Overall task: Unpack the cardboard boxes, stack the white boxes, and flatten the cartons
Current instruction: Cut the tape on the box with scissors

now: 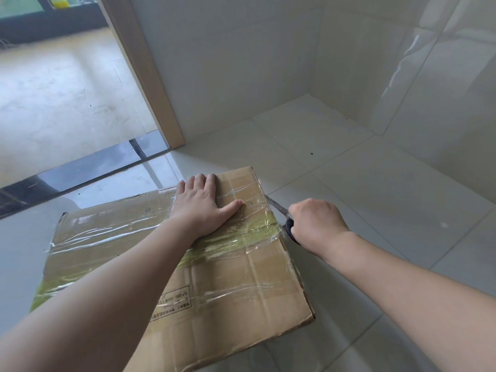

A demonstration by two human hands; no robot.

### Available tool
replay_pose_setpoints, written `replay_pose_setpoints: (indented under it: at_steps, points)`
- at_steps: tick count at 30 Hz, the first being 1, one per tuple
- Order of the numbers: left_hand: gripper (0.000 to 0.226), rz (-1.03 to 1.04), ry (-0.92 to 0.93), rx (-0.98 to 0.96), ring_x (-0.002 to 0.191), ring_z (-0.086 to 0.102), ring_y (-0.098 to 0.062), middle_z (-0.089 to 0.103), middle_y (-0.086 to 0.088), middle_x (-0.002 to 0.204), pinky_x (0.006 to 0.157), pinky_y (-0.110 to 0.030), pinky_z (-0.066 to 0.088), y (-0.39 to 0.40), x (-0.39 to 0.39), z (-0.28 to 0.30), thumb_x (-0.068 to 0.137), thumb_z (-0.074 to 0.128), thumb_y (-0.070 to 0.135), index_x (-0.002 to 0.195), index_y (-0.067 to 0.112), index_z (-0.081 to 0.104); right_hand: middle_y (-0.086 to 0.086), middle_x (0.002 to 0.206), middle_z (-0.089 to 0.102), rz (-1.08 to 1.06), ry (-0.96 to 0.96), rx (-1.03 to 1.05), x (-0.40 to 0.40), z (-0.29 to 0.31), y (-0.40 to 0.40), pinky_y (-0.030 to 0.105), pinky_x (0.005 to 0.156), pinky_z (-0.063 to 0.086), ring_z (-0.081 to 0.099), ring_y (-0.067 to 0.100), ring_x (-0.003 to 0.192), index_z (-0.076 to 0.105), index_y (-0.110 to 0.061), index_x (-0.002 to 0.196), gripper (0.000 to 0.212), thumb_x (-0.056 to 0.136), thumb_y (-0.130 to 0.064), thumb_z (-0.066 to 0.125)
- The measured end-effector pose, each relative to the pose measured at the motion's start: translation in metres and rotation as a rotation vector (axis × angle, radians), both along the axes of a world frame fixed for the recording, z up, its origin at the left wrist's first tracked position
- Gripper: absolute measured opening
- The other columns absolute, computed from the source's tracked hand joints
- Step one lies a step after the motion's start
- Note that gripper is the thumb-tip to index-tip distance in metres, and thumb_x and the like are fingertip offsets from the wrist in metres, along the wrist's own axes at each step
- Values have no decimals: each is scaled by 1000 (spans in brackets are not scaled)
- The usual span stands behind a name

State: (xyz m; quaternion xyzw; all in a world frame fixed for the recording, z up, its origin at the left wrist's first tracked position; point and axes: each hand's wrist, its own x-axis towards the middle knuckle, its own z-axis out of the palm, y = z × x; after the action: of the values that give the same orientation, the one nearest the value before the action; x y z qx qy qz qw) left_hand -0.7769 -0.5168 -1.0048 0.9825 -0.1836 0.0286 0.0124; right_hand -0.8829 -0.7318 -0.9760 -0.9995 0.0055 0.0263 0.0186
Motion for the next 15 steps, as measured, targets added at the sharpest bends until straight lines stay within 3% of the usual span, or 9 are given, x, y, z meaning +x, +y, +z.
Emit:
replay_pose_setpoints:
  at_steps: [4,7,12,15]
  points:
    - [100,-1,6,-3,121,34,-26,42,-4,126,107,-42,21,0,0,0,67,13,90,136,20,30,7,83,63,-3,-16,-1,4,-1,-2,26,57,32,43,27,66,45,-19,72,14,83,-14,53]
    - [102,-12,11,-15,122,33,-26,41,-4,128,108,-43,21,0,0,-1,66,12,91,137,21,30,0,68,48,-35,-59,-28,5,-1,-9,26,54,28,43,26,65,43,-21,72,15,79,-25,55]
    - [102,-19,20,-16,122,33,-26,41,-4,127,109,-43,20,0,0,-2,66,13,91,137,20,29,-5,57,32,-38,-67,-50,10,-4,-11,25,46,18,42,27,63,31,-22,61,29,75,-28,55]
    - [101,-18,8,-15,120,33,-26,42,-3,125,108,-43,21,0,-1,-2,66,13,90,136,20,30,-3,58,34,-29,-71,-34,17,-7,-9,25,48,22,43,27,64,38,-21,65,21,77,-27,55]
